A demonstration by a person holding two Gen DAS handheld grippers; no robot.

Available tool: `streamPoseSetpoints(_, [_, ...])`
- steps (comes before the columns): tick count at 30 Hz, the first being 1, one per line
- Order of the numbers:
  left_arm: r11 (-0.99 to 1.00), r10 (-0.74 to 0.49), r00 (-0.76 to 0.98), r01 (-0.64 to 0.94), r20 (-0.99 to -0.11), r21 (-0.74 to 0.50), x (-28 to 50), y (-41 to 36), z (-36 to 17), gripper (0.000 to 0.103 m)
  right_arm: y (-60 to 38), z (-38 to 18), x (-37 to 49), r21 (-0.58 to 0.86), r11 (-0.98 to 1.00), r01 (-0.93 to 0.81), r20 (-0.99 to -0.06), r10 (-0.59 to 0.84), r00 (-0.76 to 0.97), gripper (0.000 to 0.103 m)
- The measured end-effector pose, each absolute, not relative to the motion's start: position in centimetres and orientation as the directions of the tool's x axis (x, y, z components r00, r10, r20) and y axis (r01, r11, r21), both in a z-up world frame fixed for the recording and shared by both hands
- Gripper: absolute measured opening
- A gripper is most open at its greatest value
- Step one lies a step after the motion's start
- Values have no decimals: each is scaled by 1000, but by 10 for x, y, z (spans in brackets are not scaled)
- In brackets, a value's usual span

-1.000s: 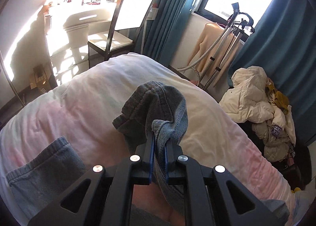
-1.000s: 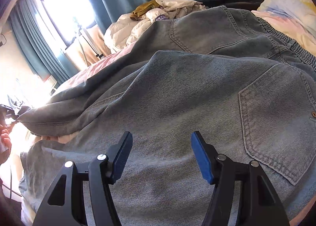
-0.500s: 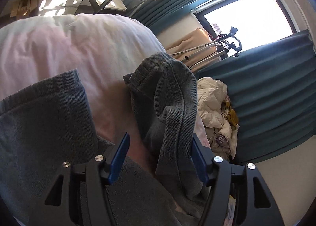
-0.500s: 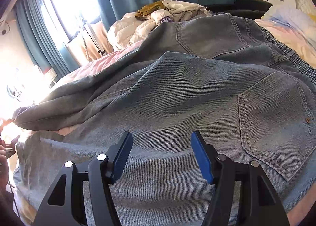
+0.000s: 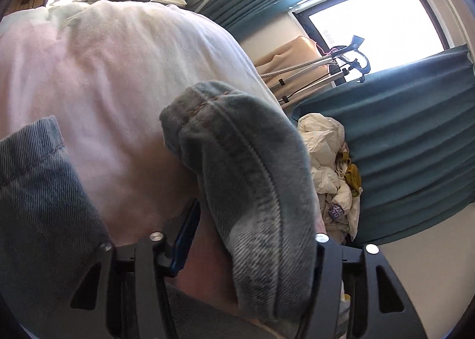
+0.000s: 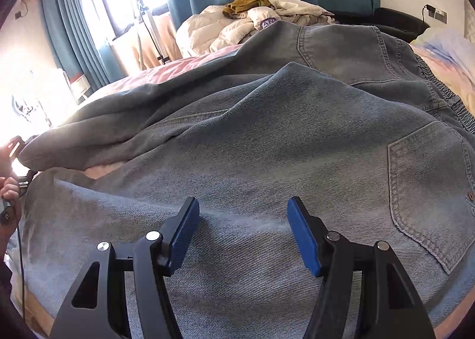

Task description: Fold clothes

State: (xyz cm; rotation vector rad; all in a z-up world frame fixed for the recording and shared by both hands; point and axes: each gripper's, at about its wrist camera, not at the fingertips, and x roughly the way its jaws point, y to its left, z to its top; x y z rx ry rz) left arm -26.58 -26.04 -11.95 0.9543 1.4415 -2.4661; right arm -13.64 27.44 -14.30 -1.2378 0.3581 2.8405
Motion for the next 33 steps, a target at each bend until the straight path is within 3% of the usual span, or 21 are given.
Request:
streamPoseSetpoints(4, [-557,185,-790,405,-584,-725,-272,-266,-116,8,270,-143,-137,181,-978,-106,-727,-61,-684,62])
streamPoseSetpoints(7, [-579,216,-821,328,-528,-747,-274,-260,-96,6,268,-145,-138,171,-980,-103,-732,-56,-679,62])
streamPoseSetpoints(9, [-558,290,-865,194,-409,-807,-269,-255,-77,6,268,-145,-137,167,-981,-102,-732,-54,-679,62])
streamPoseSetpoints(13, [-435,455,-886,-133,-90,-890,-261,-248,-36,6,268,-144,-136,171,-980,-100,-730,-58,-681,62])
streamPoseSetpoints(15, [-426,478,-878,-214,-18,-879,-253,-248,-21,6,268,-143,-137,175,-980,-99,-729,-62,-681,62])
streamPoseSetpoints(17, [-439,448,-893,-176,-45,-881,-244,-254,-23,6,268,-142,-135,179,-979,-98,-727,-65,-683,62])
streamPoseSetpoints(19, [-454,338,-923,12,-185,-891,-235,-266,-41,6,267,-141,-134,181,-979,-96,-725,-66,-686,62])
streamPoseSetpoints(22, [-408,197,-863,360,-466,-839,-228,-293,-88,6,264,-140,-134,175,-981,-85,-722,-69,-689,62])
streamPoseSetpoints(23, [-370,183,-847,410,-498,-834,-226,-303,-106,6,263,-139,-134,172,-982,-80,-721,-70,-690,62])
streamPoseSetpoints(28, [-282,168,-838,463,-519,-840,-224,-330,-155,6,260,-134,-131,169,-984,-61,-717,-80,-693,62])
streamPoseSetpoints(31, [-401,95,-821,485,-562,-777,-233,-318,-136,6,259,-133,-131,161,-985,-58,-717,-76,-692,62])
streamPoseSetpoints(33, [-480,61,-841,448,-538,-754,-234,-311,-117,6,259,-133,-132,161,-985,-60,-721,-76,-689,62])
